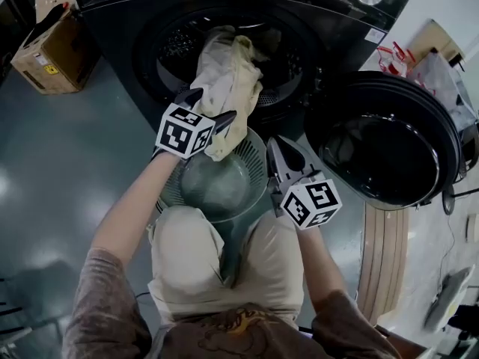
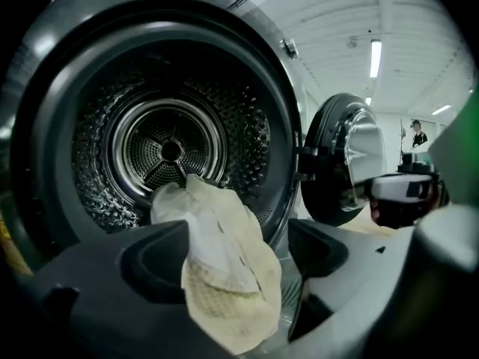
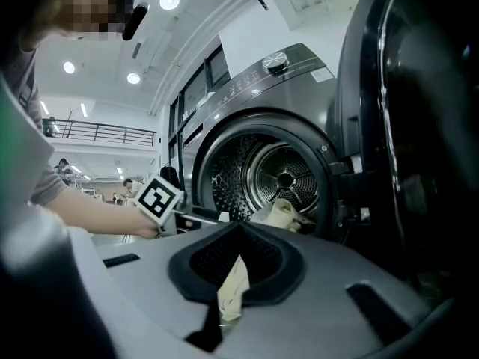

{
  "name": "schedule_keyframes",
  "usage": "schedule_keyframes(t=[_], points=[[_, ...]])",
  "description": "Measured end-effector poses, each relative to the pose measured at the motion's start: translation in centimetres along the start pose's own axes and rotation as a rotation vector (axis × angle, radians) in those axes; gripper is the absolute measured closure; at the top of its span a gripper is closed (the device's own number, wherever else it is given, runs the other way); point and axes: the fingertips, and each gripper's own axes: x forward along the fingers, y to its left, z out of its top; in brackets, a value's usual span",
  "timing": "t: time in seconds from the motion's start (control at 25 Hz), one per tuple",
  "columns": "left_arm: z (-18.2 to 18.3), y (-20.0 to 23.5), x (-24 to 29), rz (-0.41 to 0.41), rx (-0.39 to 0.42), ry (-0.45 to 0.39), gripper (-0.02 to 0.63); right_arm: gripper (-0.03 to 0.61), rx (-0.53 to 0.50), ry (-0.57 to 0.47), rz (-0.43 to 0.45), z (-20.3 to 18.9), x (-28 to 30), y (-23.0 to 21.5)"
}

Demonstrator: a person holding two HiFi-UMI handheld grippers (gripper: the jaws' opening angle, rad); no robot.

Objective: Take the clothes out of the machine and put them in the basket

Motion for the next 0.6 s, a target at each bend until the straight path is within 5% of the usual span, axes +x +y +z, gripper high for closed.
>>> schedule_keyframes(t=[0.6], points=[[-1.7,4.9,12.9,0.025,0.052,0.21,0.182,0.58,-0.013,0.036,-0.057,-0.7,-0.5,-0.5]])
